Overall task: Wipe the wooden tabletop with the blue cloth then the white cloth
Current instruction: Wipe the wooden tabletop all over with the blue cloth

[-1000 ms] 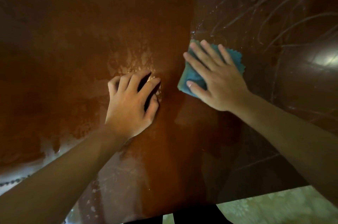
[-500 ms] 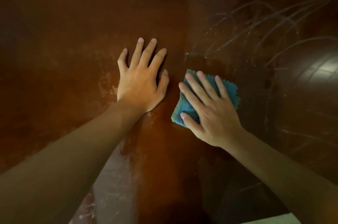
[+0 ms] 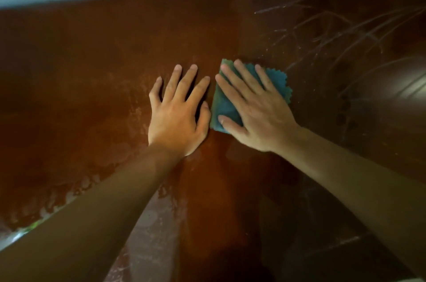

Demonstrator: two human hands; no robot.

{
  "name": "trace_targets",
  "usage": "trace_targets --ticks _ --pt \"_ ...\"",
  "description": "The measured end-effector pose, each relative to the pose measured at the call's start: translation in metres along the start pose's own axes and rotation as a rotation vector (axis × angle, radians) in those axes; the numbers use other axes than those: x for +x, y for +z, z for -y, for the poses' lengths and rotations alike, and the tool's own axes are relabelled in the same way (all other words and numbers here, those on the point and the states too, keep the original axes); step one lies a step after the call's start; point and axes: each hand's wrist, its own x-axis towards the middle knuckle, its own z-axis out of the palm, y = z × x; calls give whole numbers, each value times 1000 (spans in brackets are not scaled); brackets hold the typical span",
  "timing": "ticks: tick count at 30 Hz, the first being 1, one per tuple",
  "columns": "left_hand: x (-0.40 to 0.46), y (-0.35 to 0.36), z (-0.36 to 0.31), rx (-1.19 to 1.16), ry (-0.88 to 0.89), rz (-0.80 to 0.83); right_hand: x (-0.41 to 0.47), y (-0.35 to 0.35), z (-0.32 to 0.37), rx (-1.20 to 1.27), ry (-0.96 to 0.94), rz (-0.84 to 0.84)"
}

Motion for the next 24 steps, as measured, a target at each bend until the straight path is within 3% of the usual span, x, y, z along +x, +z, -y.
trace_targets --ticks 10,17,24 --pt "2 -2 -1 -1 -9 -13 -16 8 1 62 -118 -58" --pt "1 0 0 4 2 -36 46 -8 -33 -4 -63 12" --pt "0 -1 0 7 13 -30 16 -3 -8 26 -54 -20"
